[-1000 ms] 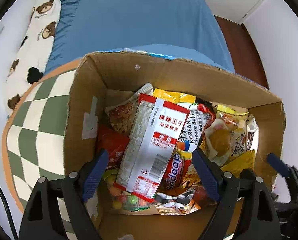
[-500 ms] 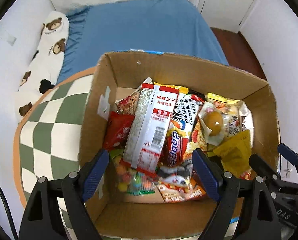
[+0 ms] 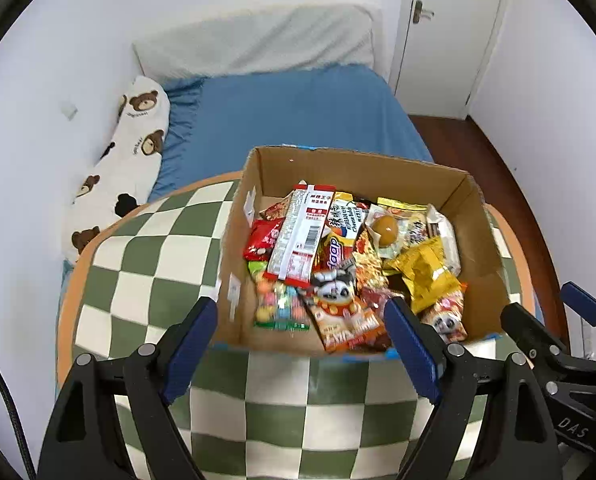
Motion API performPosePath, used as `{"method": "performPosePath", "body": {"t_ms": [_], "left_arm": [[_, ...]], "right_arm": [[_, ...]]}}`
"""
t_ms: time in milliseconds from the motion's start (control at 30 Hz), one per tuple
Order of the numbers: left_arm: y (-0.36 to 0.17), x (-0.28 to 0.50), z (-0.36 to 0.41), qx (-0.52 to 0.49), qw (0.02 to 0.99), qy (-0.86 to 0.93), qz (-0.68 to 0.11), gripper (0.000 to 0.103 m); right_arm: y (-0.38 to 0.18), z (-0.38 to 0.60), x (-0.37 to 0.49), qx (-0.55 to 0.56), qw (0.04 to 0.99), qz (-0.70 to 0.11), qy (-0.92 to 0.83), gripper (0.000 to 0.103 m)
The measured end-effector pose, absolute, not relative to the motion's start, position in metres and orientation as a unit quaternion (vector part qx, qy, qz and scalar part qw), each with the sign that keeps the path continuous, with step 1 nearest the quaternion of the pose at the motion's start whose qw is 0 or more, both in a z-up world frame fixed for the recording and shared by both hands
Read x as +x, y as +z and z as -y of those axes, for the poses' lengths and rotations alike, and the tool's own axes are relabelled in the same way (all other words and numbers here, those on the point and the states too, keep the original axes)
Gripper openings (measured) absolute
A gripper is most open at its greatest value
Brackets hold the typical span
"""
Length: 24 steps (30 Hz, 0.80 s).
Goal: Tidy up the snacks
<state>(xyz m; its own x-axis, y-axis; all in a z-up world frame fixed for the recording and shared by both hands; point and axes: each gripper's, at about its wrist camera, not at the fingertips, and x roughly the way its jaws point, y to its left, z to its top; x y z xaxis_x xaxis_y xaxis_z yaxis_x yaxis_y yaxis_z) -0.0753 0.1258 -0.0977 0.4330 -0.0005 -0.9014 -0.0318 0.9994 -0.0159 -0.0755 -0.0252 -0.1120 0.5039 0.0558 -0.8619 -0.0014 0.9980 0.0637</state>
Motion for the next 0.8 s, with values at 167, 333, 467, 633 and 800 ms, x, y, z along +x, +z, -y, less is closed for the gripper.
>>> {"method": "performPosePath", "body": {"t_ms": [167, 333, 467, 633, 800], "left_arm": [[-0.074, -0.118, -0.126, -0.019, 0.862, 0.015, -0.506, 0.085], [-0.054, -0.163, -0.124, -0.015, 0.875, 0.016, -0.484, 0.085], [-0.035, -0.194, -0.123, -0.011, 0.884, 0.017, -0.467, 0.085], [-0.014, -0.223, -0.123, -0.010, 0.892, 0.017, -0.452, 0.085], [-0.004, -0.239, -0.128, -0.020, 0.895, 0.023, -0.446, 0.085]], "right_arm": [[-0.081, 0.030, -0.123, 0.031, 0.884, -0.466, 0.012, 0.101], [-0.051, 0.032, -0.173, 0.031, 0.897, -0.440, 0.012, 0.101], [-0.029, 0.029, -0.209, 0.022, 0.906, -0.421, 0.015, 0.102], [-0.010, 0.025, -0.239, 0.014, 0.915, -0.403, 0.022, 0.103], [0.005, 0.024, -0.260, 0.020, 0.919, -0.393, 0.030, 0.103]]}}
